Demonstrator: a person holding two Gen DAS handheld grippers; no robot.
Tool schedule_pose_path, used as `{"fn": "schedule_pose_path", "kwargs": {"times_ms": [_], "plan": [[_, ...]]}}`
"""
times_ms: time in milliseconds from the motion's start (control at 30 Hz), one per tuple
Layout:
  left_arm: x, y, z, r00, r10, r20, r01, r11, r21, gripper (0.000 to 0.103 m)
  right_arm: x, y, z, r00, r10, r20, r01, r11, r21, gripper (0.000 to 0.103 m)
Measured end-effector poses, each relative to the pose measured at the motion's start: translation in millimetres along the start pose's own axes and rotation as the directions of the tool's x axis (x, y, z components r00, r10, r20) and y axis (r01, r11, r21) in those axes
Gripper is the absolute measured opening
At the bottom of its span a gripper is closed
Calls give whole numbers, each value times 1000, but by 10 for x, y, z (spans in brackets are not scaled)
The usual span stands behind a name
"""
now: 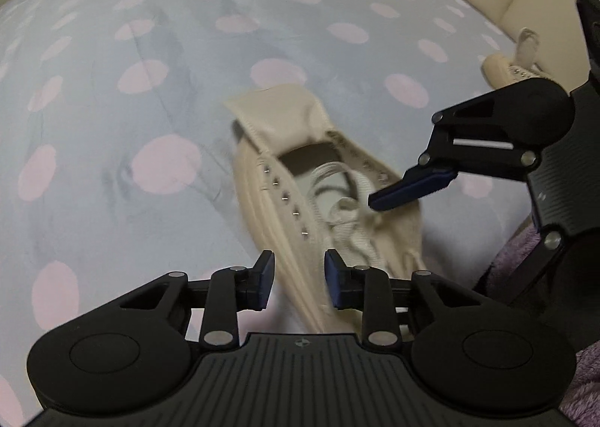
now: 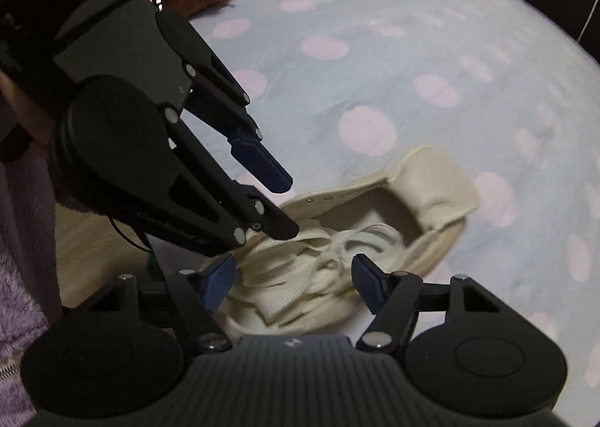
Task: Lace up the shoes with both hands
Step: 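Reach the right gripper into the sneaker and grasp the white laces, then lift the laces out of the sneaker with the right gripper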
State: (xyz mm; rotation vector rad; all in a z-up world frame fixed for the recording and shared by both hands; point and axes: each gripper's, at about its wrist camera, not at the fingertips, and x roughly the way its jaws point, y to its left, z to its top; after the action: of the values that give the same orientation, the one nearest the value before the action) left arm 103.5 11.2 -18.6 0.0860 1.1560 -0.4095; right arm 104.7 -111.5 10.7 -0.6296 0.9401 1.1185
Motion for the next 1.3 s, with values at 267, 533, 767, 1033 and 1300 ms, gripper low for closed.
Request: {"fn": "schedule_pose_path", "kwargs": {"times_ms": [267, 533, 767, 1033, 1300], "plan": [[82, 184, 73, 999, -25, -28, 23, 998, -65, 27, 298, 23, 142, 996, 21, -90, -29, 996, -84, 71], [123, 287, 90, 998, -43, -46, 38, 994, -107, 26, 443, 278, 242, 981, -29, -192, -32, 951, -307, 66], [125, 313, 74, 998, -49, -45, 44, 991, -123, 27, 663, 156, 190, 968, 25, -250, -96, 957, -274, 73], [98, 331, 36, 998, -46, -35, 41, 989, -139, 27, 719, 269, 153, 976, 71, -207, -127, 955, -268, 51], [-69, 280, 4, 998, -54, 45, 59, 990, -125, 27, 613, 371, 25, 989, 44, -142, -77, 969, -236, 8]]}}
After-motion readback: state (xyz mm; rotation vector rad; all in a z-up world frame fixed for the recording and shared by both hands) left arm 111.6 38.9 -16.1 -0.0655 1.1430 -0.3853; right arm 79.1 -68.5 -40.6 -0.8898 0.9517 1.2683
